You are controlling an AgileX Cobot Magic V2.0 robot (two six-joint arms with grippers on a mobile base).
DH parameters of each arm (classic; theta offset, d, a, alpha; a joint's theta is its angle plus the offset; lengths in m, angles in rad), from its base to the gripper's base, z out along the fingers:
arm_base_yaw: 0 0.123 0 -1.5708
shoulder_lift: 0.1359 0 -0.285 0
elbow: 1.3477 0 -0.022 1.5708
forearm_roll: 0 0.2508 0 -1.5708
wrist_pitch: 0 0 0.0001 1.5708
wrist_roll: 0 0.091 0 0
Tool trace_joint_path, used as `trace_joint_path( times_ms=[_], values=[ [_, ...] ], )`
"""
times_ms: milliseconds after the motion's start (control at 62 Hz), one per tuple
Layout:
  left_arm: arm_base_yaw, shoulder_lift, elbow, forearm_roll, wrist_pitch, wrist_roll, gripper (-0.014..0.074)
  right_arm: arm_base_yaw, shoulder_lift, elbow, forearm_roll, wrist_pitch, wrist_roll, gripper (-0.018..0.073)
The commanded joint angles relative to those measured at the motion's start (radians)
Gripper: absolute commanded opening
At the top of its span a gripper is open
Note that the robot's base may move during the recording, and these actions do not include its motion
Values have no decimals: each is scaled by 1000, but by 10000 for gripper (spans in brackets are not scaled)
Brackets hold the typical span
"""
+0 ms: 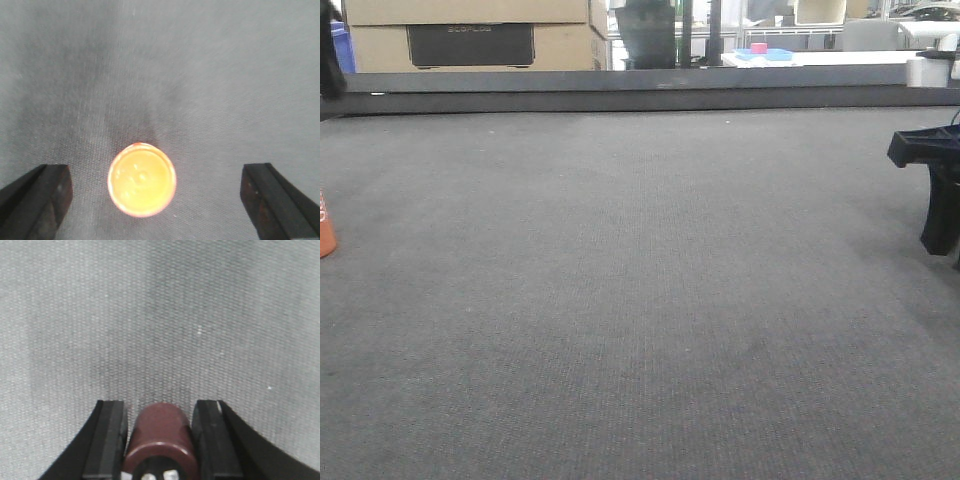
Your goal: Place cylindrical capacitor in blue bin on shelf
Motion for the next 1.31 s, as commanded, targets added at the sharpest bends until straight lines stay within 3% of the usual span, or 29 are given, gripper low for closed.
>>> trace_joint_path(
  times_ms=[0,725,838,1032,1193,1290],
  values=[
    [-3,39,-7,0,-13,-9,578,-1,-11,-6,-14,-1,-2,-163],
    [-3,179,-7,32,35,-9,559,-1,-11,-6,-12,-26,-2,-163],
    [-3,179,-7,32,31,-9,415,-1,-11,-6,-5,-26,-2,-163],
    [-3,179,-7,27,32,-9,-106,-1,-13,-6,4,-26,-2,-163],
    [-3,175,-7,0,73,-2,-111,-1,-62,-6,4,-29,-2,-163],
    [-3,155,-7,-40,78,84,-111,-1,-109,-6,-2,-37,-2,-163]
  ],
)
